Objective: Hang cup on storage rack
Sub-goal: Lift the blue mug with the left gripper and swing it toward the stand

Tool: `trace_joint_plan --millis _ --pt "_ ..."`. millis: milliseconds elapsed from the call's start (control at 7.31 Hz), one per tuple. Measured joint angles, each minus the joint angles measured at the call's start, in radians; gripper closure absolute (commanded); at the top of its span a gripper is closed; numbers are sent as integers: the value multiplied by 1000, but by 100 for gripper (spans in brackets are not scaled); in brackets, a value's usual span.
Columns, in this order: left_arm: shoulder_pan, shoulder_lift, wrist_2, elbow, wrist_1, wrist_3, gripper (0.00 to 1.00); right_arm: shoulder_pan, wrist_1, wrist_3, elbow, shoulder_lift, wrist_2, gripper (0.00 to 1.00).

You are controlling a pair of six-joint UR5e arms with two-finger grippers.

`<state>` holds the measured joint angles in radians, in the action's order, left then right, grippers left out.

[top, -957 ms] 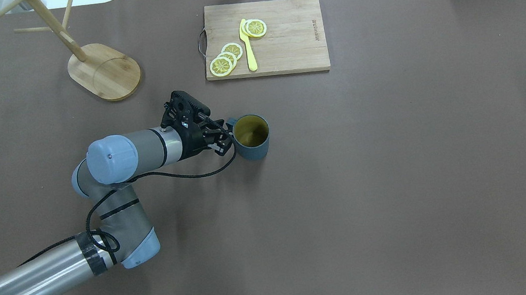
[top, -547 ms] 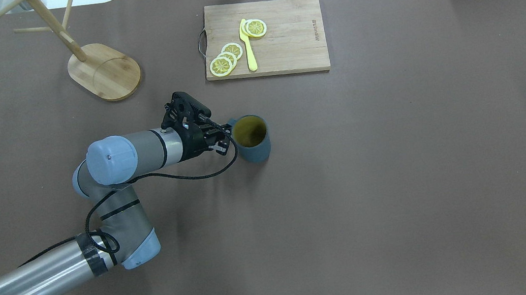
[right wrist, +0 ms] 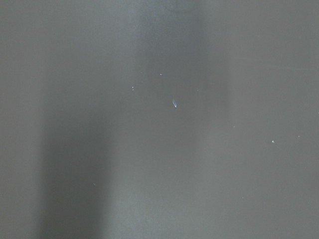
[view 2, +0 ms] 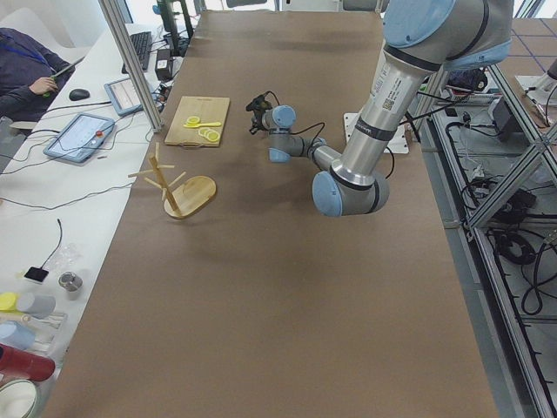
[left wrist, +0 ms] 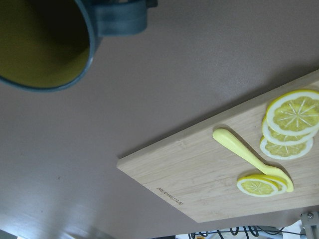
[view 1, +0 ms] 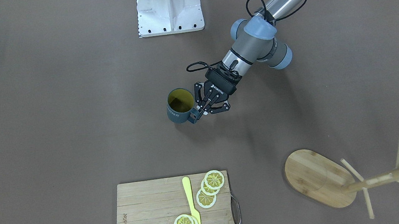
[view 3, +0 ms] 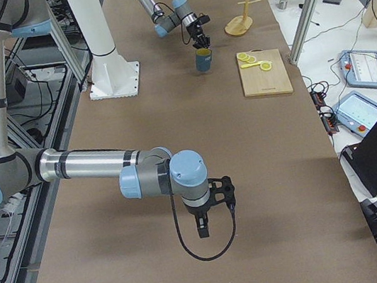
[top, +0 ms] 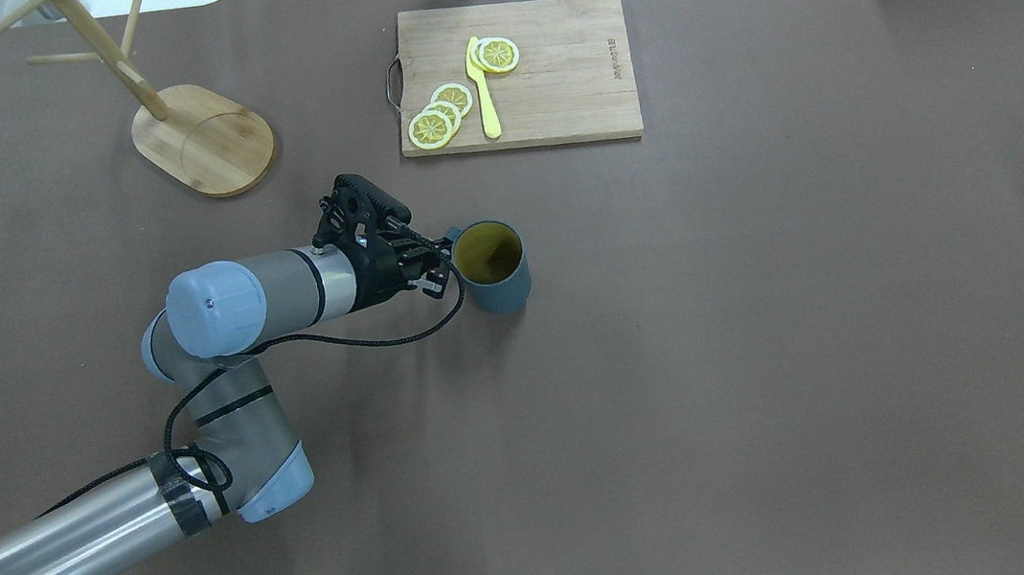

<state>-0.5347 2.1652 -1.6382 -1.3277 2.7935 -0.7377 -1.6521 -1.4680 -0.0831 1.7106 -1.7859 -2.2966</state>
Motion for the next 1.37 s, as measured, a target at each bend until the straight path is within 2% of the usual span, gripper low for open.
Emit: trace_joint_plan --millis 410,684,957,1094,1367 --pt "-16 -7 -1 -41 2 -261 100 0 0 -1 -1 -6 -7 0" --pt "-18 -10 -22 -58 14 -588 100 0 0 0 -2 -7 -7 0" --pt "-29 -11 -25 -65 86 -936 100 0 0 0 -2 -7 -7 0" --pt "-41 -11 -3 -65 124 -1103 100 0 0 0 -2 -7 -7 0" --pt "-59 -5 129 -65 157 -1419 100 0 0 0 -2 -7 -6 0"
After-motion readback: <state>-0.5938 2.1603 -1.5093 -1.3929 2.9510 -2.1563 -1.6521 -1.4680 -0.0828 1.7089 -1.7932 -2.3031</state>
